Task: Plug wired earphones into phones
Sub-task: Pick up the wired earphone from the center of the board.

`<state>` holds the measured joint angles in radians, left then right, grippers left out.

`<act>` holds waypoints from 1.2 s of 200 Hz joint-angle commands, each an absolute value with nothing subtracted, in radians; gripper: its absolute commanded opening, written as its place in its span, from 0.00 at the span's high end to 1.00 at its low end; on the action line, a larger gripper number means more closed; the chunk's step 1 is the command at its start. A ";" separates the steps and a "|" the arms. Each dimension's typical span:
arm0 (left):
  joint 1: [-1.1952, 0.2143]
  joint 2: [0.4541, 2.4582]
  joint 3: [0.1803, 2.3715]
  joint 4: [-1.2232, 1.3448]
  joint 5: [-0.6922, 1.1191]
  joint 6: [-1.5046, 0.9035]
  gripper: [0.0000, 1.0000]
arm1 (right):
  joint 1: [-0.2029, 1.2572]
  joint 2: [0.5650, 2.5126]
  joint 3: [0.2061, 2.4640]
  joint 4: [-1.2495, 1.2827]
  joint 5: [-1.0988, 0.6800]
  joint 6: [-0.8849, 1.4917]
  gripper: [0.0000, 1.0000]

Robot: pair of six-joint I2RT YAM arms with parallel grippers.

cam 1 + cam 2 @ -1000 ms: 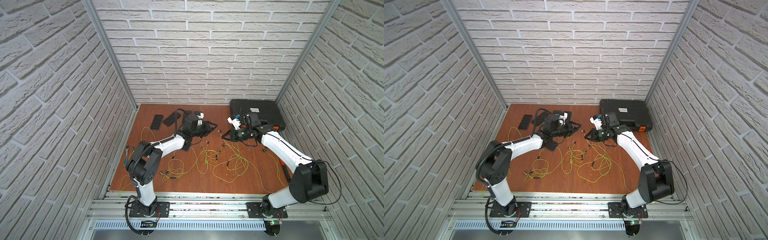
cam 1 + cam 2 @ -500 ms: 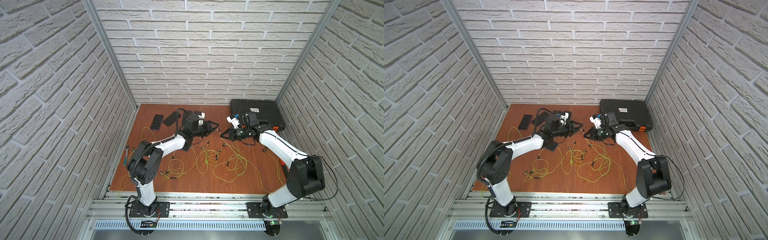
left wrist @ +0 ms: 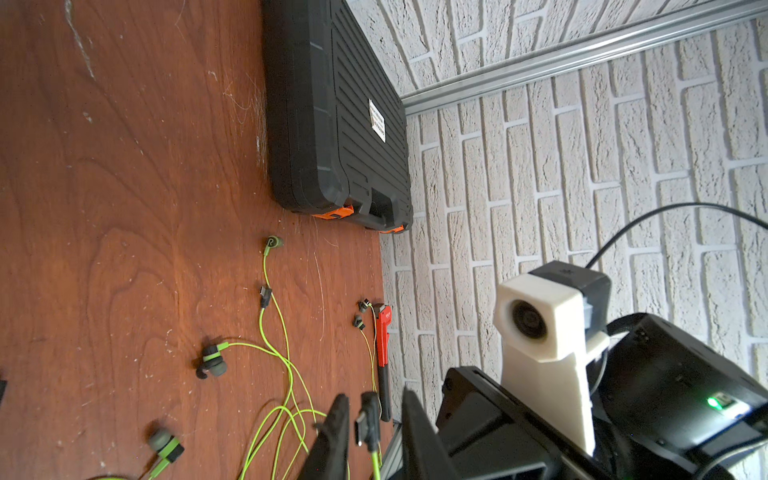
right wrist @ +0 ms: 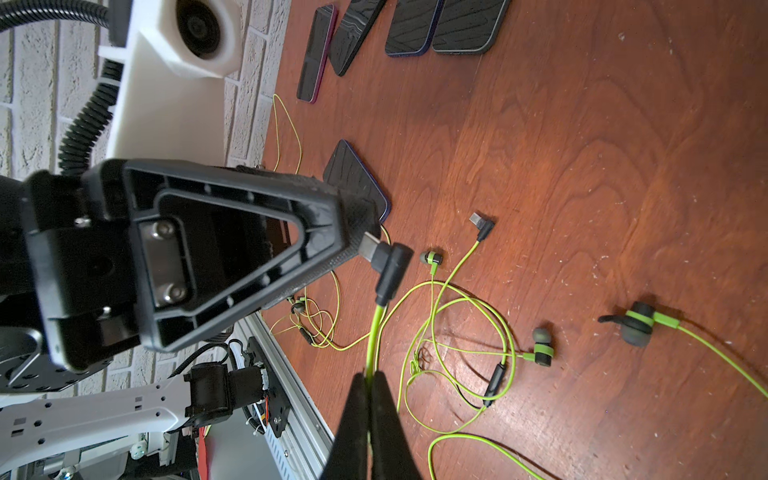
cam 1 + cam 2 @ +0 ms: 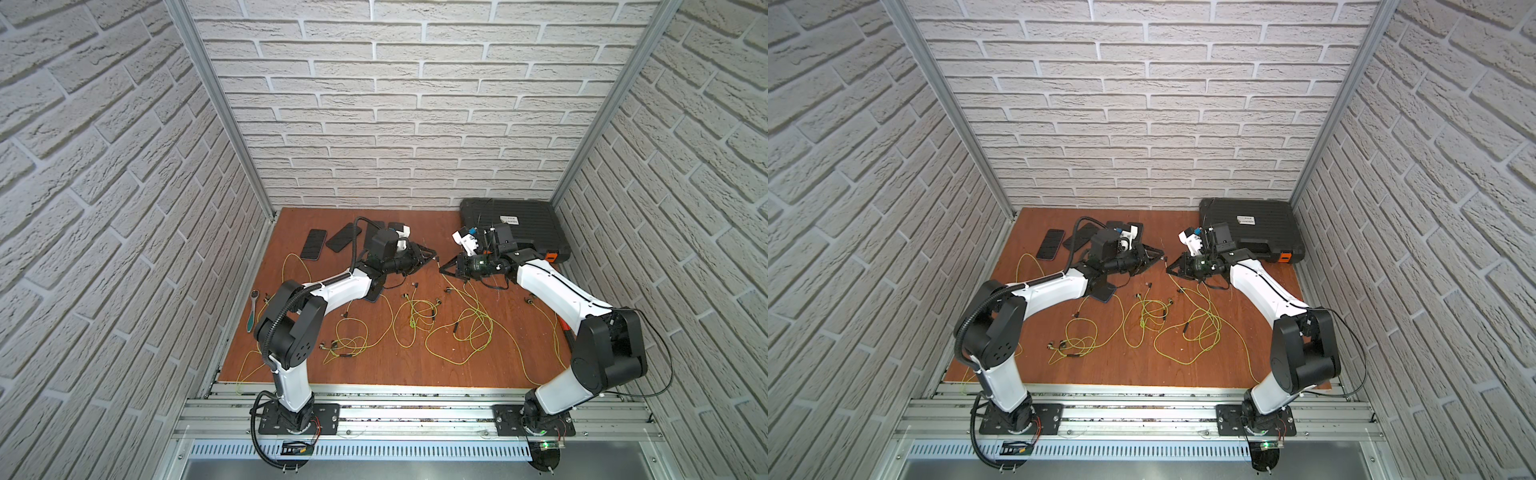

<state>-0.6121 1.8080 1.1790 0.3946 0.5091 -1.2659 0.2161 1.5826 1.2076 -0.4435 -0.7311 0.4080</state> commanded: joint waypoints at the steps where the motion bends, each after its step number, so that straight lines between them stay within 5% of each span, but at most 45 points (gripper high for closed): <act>1: -0.619 1.830 1.216 0.439 0.531 -1.275 0.78 | 0.215 1.577 1.228 -0.407 -0.749 0.408 0.94; 40: -0.623 1.836 1.213 0.444 0.532 -1.283 0.70 | 0.215 1.572 1.228 -0.400 -0.748 0.410 0.94; 118: -0.622 1.829 1.210 0.437 0.517 -1.288 0.98 | 0.205 1.566 1.223 -0.404 -0.746 0.411 0.94; 158: -0.622 1.836 1.216 0.482 0.535 -1.308 1.00 | 0.105 1.529 1.155 -0.296 -0.886 0.508 0.69; 240: -0.623 1.928 1.264 0.746 0.676 -1.485 1.00 | 0.032 1.557 1.020 0.168 -1.074 0.839 0.80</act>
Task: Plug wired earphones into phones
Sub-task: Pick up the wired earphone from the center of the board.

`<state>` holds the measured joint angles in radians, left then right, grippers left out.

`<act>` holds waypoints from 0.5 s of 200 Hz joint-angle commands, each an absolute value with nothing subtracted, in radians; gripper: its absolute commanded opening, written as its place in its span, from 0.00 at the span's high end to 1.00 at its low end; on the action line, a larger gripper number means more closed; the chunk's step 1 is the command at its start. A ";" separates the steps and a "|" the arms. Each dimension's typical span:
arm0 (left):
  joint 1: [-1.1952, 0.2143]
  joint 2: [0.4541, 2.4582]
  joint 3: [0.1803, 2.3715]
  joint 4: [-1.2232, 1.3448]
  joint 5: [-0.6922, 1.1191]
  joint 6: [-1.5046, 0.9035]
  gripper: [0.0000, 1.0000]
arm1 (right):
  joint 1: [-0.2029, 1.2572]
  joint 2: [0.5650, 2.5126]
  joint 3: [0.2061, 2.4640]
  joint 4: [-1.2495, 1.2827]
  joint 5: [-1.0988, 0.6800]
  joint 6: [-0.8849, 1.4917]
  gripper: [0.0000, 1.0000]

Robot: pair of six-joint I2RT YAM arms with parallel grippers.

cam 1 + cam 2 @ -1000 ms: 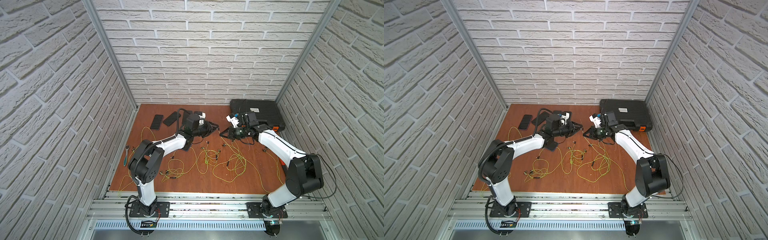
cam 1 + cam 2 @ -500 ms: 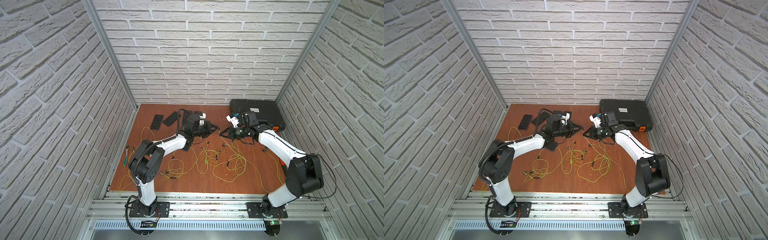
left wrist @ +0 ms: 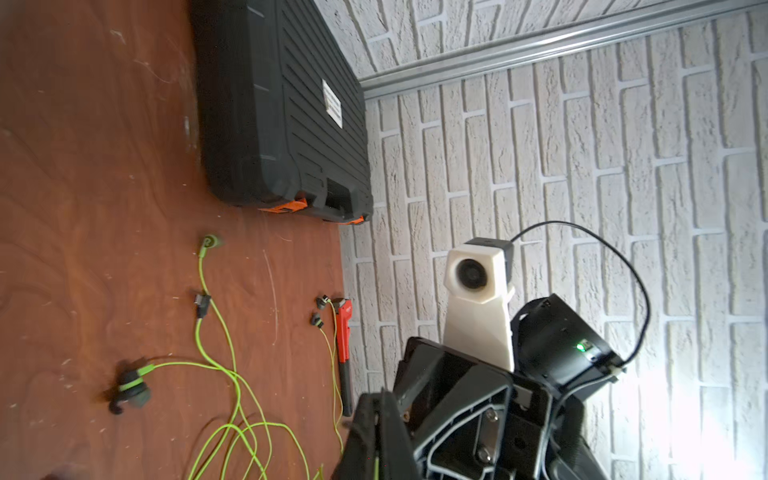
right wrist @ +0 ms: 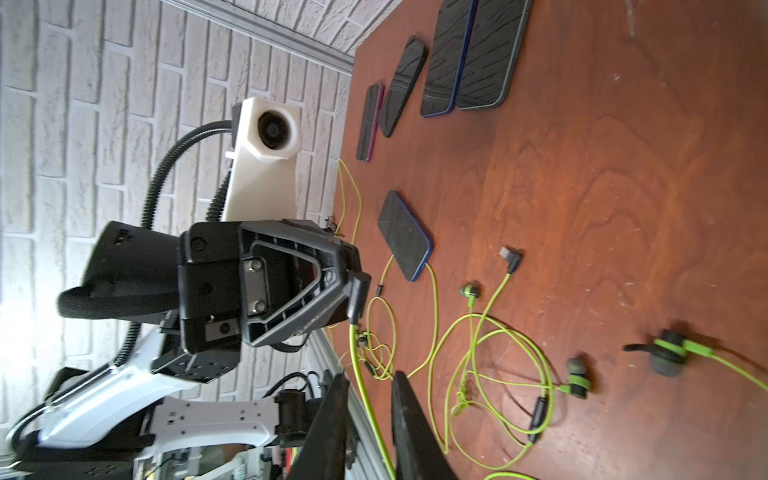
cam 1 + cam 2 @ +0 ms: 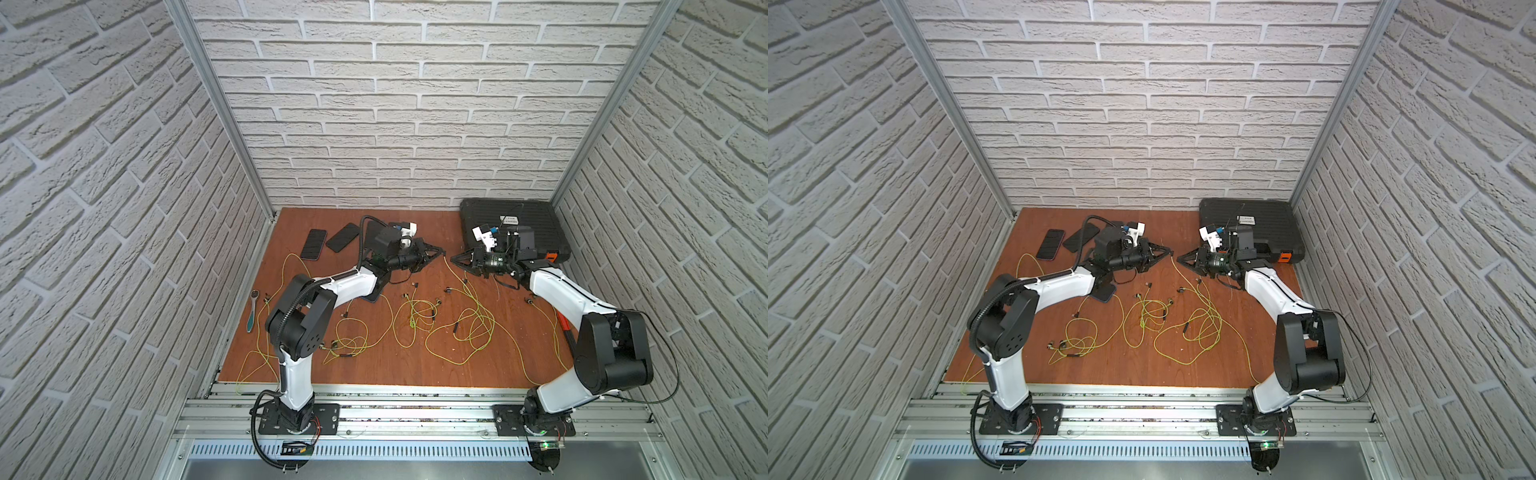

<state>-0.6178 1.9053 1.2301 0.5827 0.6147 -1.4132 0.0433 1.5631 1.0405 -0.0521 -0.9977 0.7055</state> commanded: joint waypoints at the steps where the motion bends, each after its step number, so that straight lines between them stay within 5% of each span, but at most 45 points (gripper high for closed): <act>1: -0.623 1.929 1.265 0.747 0.677 -1.484 1.00 | 0.031 1.558 1.020 0.168 -1.074 0.840 0.80; 100: -0.634 1.936 1.264 0.782 0.678 -1.495 1.00 | 0.028 1.592 1.011 0.295 -1.054 0.935 0.81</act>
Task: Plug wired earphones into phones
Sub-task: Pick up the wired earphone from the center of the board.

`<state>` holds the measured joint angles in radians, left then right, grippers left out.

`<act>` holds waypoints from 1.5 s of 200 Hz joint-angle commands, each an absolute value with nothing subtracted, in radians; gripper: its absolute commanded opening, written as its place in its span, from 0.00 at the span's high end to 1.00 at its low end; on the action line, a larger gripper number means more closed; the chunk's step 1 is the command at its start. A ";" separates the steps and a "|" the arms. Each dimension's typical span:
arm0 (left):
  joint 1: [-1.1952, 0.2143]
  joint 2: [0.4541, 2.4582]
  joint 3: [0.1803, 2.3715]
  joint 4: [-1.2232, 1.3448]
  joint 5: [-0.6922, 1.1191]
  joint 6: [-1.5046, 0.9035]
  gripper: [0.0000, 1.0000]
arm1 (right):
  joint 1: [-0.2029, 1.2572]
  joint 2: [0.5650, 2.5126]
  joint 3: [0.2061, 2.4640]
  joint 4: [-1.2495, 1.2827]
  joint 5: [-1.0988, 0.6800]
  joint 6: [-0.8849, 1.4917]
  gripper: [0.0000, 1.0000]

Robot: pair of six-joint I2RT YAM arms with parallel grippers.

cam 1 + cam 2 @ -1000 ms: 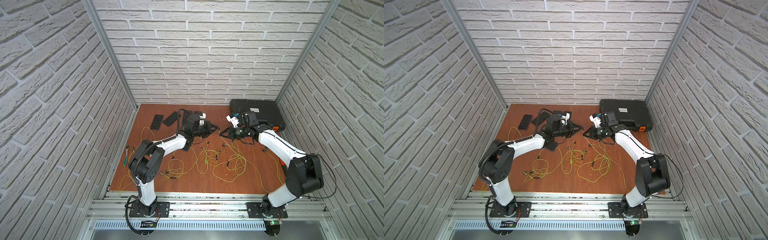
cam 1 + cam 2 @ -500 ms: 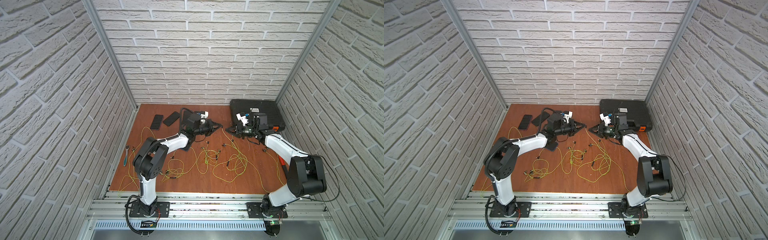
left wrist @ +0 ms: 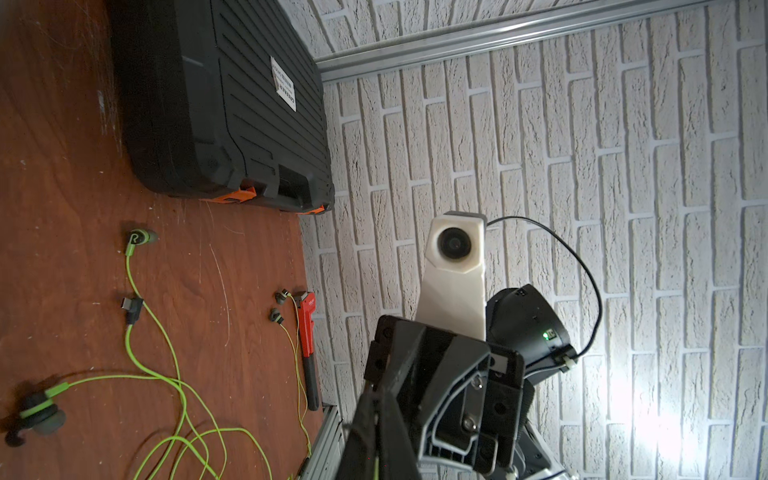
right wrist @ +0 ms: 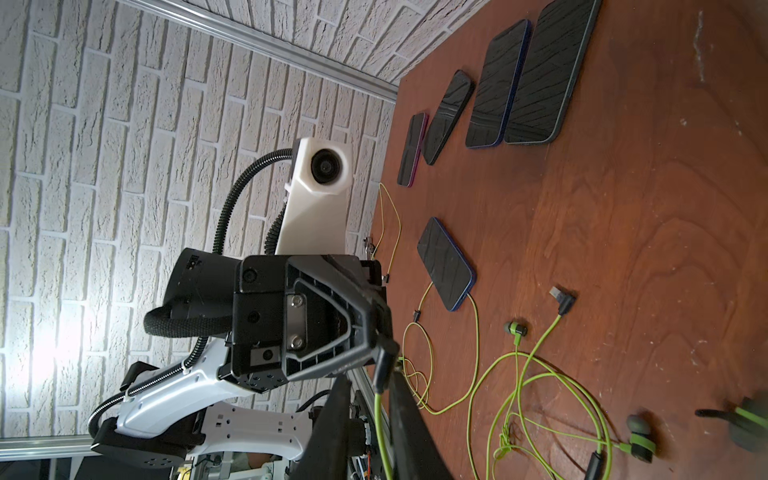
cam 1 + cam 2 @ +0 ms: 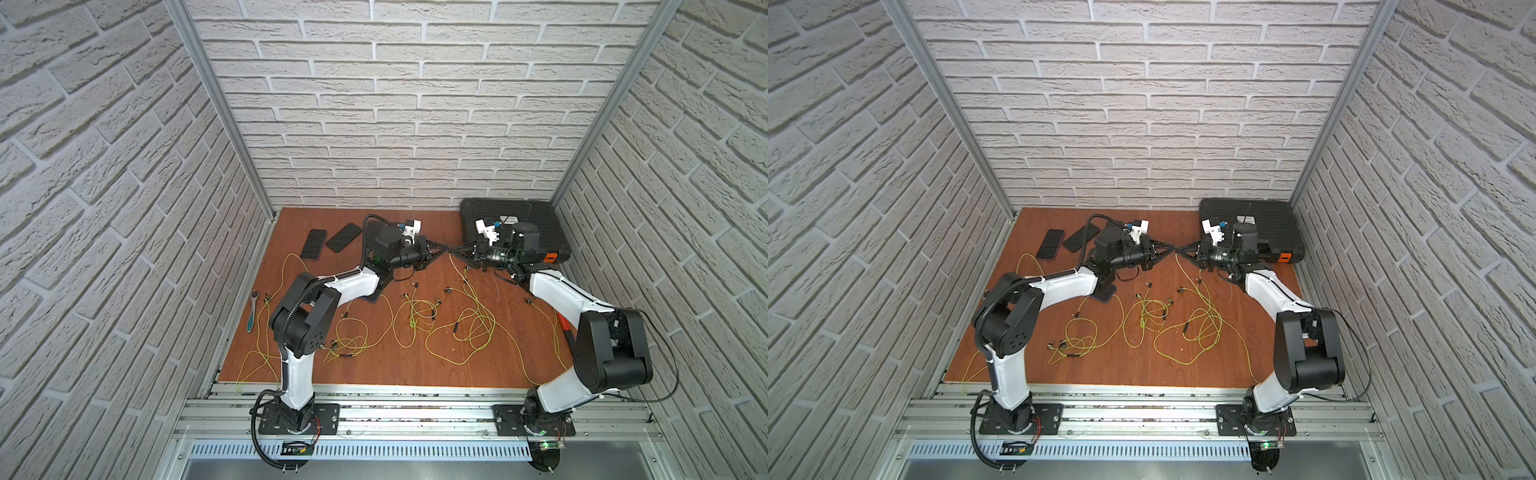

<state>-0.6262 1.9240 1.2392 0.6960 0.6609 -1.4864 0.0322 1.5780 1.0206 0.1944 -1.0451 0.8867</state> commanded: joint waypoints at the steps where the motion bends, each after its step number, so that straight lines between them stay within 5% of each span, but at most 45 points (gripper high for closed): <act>1: -0.634 1.935 1.264 0.782 0.678 -1.494 1.00 | 0.028 1.593 1.011 0.295 -1.054 0.936 0.81; 170: -0.643 1.948 1.273 0.781 0.635 -1.490 1.00 | 0.033 1.620 1.009 0.349 -1.066 0.975 0.93; 192: -0.634 1.938 1.256 0.780 0.629 -1.485 0.82 | 0.028 1.613 1.020 0.290 -1.059 0.930 0.93; 216: -0.625 1.925 1.237 0.777 0.624 -1.477 0.77 | 0.028 1.609 1.025 0.268 -1.059 0.914 0.93; 242: -0.624 1.918 1.229 0.773 0.620 -1.473 0.79 | 0.026 1.608 1.031 0.227 -1.053 0.885 0.93; 274: -0.626 1.915 1.227 0.764 0.618 -1.470 0.92 | 0.026 1.605 1.028 0.226 -1.047 0.885 0.93; 300: -0.629 1.920 1.232 0.762 0.623 -1.470 0.87 | 0.026 1.601 1.028 0.233 -1.040 0.889 0.93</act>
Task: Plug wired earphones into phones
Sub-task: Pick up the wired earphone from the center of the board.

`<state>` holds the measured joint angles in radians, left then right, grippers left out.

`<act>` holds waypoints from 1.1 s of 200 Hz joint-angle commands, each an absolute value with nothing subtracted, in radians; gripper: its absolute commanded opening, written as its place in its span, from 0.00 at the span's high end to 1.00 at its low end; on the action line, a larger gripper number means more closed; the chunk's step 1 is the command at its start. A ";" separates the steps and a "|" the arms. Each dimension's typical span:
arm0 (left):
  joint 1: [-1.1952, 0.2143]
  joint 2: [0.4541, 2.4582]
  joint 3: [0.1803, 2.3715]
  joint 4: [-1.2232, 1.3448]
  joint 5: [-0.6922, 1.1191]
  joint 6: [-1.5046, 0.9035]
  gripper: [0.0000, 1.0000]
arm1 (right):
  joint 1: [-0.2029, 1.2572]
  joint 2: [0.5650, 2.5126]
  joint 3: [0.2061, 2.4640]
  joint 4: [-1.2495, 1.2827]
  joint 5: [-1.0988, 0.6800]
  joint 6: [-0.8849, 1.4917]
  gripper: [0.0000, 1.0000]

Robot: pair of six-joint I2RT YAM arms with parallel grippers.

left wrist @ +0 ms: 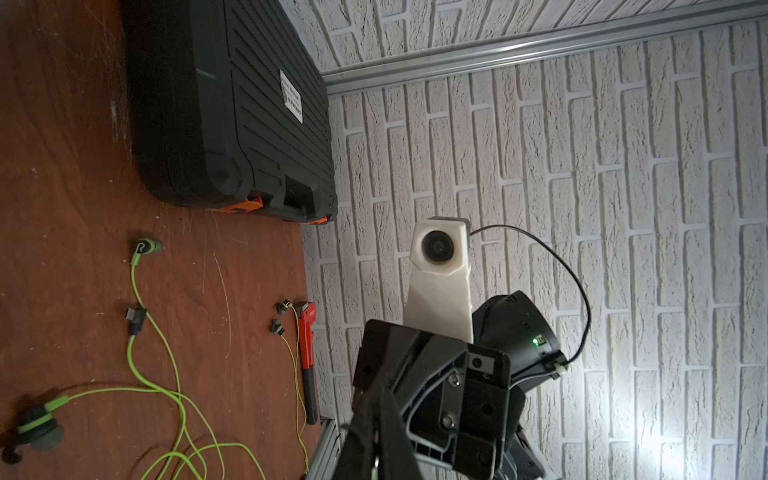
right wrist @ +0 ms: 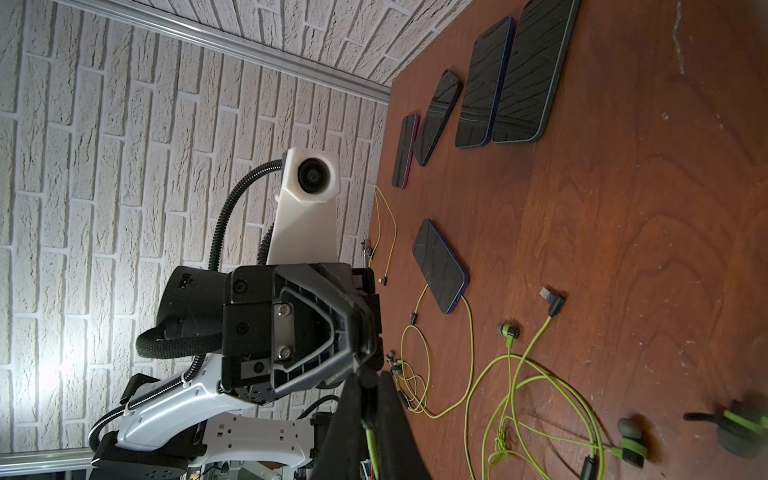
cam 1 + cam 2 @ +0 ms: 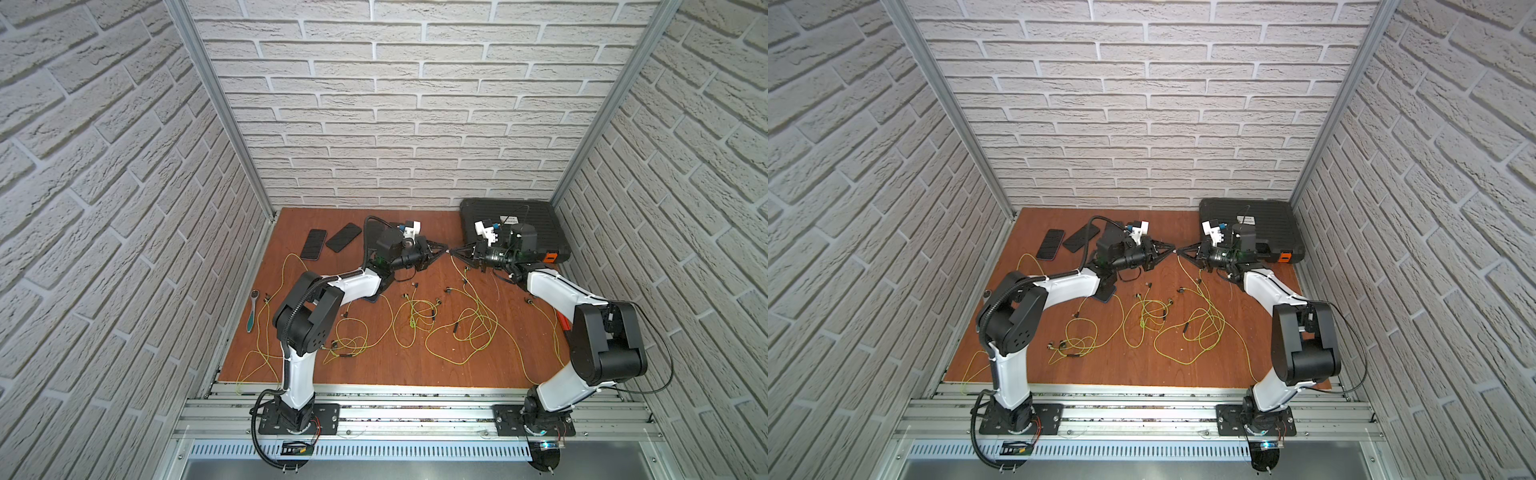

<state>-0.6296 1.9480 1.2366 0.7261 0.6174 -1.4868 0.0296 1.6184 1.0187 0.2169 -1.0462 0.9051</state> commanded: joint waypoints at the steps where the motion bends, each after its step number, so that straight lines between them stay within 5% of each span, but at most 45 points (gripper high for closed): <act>1: -0.629 1.920 1.233 0.762 0.624 -1.470 0.87 | 0.026 1.601 1.028 0.233 -1.039 0.890 0.93; 42: -0.636 1.924 1.231 0.754 0.629 -1.462 0.74 | 0.024 1.601 1.024 0.261 -1.030 0.908 0.93; 99: -0.635 1.922 1.232 0.742 0.621 -1.457 0.95 | 0.024 1.598 1.027 0.243 -1.028 0.897 0.93; 175: -0.640 1.926 1.235 0.746 0.627 -1.461 0.87 | 0.024 1.598 1.026 0.257 -1.028 0.910 0.92; 220: -0.640 1.929 1.236 0.745 0.627 -1.461 1.00 | 0.025 1.598 1.026 0.255 -1.028 0.910 0.92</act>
<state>-0.6353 1.9480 1.2366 0.7120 0.6178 -1.4719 0.0277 1.6184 1.0187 0.2165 -1.0252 0.9096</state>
